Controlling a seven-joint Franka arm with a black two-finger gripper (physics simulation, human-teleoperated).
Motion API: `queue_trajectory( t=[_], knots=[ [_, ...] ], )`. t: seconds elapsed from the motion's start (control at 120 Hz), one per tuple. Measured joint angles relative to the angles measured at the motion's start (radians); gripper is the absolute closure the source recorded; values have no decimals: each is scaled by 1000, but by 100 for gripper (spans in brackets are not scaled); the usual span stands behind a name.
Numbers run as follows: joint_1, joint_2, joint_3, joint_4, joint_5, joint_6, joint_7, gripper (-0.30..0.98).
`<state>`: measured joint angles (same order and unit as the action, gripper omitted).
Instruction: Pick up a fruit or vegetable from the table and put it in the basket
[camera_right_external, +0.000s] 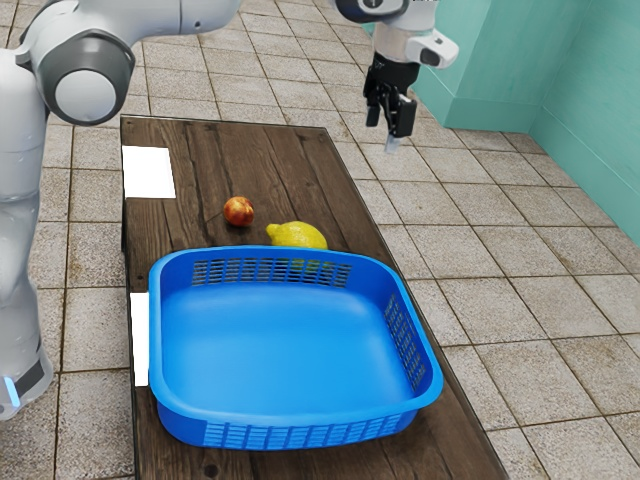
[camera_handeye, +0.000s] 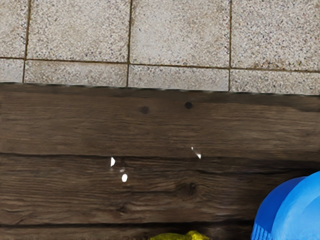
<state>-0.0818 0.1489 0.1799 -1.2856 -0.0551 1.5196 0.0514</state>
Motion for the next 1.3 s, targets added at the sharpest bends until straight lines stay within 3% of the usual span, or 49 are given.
queue_trajectory(
  t=[0.217,0.333,0.4,0.583,0.742,1.033,1.3],
  knots=[
    [9,-4,73,-3,-20,-38,10,1],
    [-10,-7,35,-70,21,-71,84,1],
    [-21,-80,34,-223,54,-42,157,1],
    [-1,-429,75,-733,141,107,344,1],
    [2,-511,88,-947,228,226,485,1],
    [19,-543,178,-1051,269,392,675,1],
    [19,-540,176,-1091,207,506,782,1]
  ],
)
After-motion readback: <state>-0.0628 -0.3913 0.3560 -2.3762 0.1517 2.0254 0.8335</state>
